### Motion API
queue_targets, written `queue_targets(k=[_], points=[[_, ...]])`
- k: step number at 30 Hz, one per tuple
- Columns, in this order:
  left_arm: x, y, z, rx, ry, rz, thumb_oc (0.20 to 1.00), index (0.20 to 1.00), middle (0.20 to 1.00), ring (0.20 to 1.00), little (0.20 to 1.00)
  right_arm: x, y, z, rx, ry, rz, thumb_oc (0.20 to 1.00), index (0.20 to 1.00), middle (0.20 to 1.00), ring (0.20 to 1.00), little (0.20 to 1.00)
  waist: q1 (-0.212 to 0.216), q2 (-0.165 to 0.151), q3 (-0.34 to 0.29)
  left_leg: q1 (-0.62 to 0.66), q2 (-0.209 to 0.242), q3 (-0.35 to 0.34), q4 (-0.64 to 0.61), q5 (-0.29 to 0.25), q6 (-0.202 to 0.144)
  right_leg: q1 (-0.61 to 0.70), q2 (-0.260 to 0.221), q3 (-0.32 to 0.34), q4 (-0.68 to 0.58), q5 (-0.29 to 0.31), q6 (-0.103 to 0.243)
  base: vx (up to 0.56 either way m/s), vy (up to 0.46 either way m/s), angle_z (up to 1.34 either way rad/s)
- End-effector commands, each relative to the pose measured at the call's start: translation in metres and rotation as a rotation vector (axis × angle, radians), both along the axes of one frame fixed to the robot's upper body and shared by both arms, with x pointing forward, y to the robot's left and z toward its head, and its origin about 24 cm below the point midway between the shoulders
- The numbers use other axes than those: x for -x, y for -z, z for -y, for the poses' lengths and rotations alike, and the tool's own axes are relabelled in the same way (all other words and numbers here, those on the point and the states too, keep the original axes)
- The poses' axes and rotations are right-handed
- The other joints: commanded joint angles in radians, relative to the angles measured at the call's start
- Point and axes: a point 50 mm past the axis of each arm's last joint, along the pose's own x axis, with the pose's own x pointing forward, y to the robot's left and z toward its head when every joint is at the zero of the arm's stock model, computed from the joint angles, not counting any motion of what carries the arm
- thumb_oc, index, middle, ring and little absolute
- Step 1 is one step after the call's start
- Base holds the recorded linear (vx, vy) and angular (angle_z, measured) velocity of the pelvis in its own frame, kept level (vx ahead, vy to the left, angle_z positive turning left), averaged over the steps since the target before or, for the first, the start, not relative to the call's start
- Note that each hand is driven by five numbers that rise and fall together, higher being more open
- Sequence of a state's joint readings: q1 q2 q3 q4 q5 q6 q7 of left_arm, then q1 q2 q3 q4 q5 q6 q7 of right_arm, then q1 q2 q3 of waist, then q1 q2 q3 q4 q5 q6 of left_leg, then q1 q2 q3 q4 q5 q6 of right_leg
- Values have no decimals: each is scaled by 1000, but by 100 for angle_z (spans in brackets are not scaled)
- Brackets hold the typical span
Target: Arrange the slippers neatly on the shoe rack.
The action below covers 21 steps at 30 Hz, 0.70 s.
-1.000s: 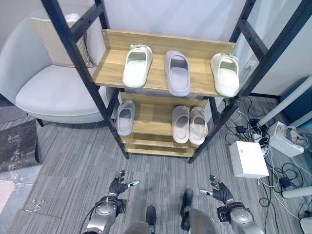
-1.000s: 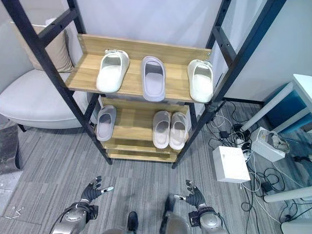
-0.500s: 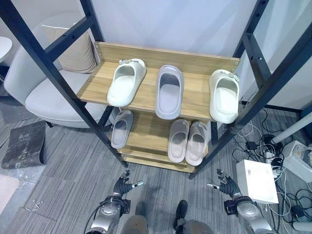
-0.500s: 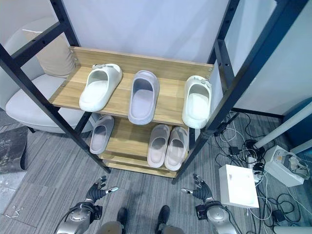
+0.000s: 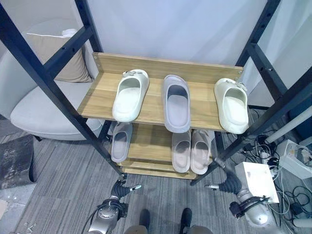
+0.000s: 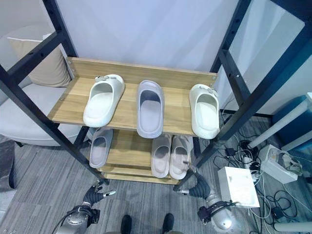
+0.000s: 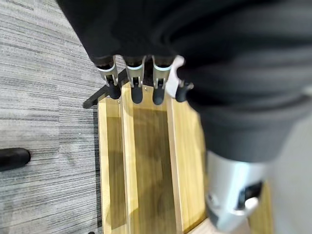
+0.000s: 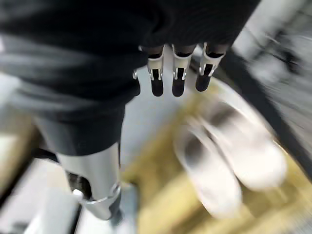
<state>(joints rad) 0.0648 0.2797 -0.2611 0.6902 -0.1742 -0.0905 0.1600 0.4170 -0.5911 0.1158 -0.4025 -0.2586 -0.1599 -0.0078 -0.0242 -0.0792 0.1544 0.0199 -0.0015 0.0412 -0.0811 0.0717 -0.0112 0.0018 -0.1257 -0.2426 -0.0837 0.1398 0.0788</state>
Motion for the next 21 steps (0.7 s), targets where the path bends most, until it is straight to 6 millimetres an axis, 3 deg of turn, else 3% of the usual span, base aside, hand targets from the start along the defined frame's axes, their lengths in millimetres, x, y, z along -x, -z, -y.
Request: queue_targets(k=[1,3,4,6,7,8,9,10,15,16,19,20,21], points=[[-19,-6,1,-31,17,65,1000,1000,1000,1000,1000,0,-31,-14,28,-194,153,1000,1000,1000,1000,1000,-19,-4,-10,27,7,14,-6,-83,-18,40,16,11,29,-113,72,-15,36,-17],[-17,-4,5,-30,36,55,1000,1000,1000,1000,1000,5,-54,-23,11,-309,214,1000,1000,1000,1000,1000,-26,-3,-25,35,7,21,-6,-88,-17,43,17,19,27,-111,75,-13,36,-19],[-17,-4,5,-29,36,55,1000,1000,1000,1000,1000,5,-55,-22,11,-309,213,1000,1000,1000,1000,1000,-26,-3,-25,35,7,21,-6,-88,-17,43,17,19,27,-111,75,3,25,-22],[-14,-2,8,-14,41,49,1000,1000,1000,1000,1000,4,-87,-24,54,-375,360,1000,1000,1000,1000,1000,-21,-7,-46,40,7,21,-6,-91,-17,49,18,18,15,-107,77,1,21,-9],[-14,-2,9,-13,41,49,1000,1000,1000,1000,1000,4,-87,-24,55,-375,361,1000,1000,1000,1000,1000,-22,-5,-45,40,8,21,-6,-92,-17,50,18,18,15,-106,77,-8,12,-3],[-12,-1,10,-9,42,45,1000,1000,1000,1000,1000,-4,-101,-26,65,-381,452,1000,1000,1000,1000,1000,-14,-6,-54,41,7,19,-6,-92,-17,52,19,17,11,-105,77,0,0,0],[-13,-1,10,-9,41,46,1000,1000,1000,1000,1000,-4,-102,-26,65,-382,453,1000,1000,1000,1000,1000,-15,-6,-53,41,7,19,-6,-92,-17,52,19,18,11,-105,77,0,23,-3],[-11,0,12,6,45,42,1000,1000,1000,1000,1000,-18,-120,-27,95,-366,572,1000,1000,1000,1000,1000,3,-5,-62,41,8,15,-6,-92,-16,56,18,12,9,-106,77,0,0,0],[-7,1,14,27,26,38,1000,1000,1000,1000,1000,-47,-138,-39,17,-295,726,1000,1000,1000,1000,1000,35,-6,-62,46,6,3,-5,-96,-10,65,16,3,10,-111,73,7,5,2],[-3,2,14,32,25,27,1000,1000,1000,1000,1000,-67,-143,-42,-9,-225,774,1000,1000,1000,1000,1000,66,-7,-59,45,5,-5,-2,-97,-8,69,14,-10,12,-113,71,23,7,11],[-1,3,12,23,26,15,1000,1000,1000,1000,1000,-85,-146,-45,-27,-167,794,1000,1000,1000,1000,1000,87,-10,-50,45,2,-16,1,-99,-5,74,11,-21,18,-117,69,25,4,10],[3,5,10,19,33,-2,1000,1000,1000,1000,1000,-105,-144,-45,-13,-100,777,1000,1000,1000,1000,1000,118,-13,-41,43,-1,-30,5,-99,-2,78,9,-32,24,-121,67,16,-2,31],[3,5,10,19,31,-1,1000,1000,1000,1000,1000,-106,-144,-46,-14,-101,779,1000,1000,1000,1000,1000,116,-14,-39,43,-1,-31,6,-99,-2,78,8,-32,25,-122,67,38,0,34]])
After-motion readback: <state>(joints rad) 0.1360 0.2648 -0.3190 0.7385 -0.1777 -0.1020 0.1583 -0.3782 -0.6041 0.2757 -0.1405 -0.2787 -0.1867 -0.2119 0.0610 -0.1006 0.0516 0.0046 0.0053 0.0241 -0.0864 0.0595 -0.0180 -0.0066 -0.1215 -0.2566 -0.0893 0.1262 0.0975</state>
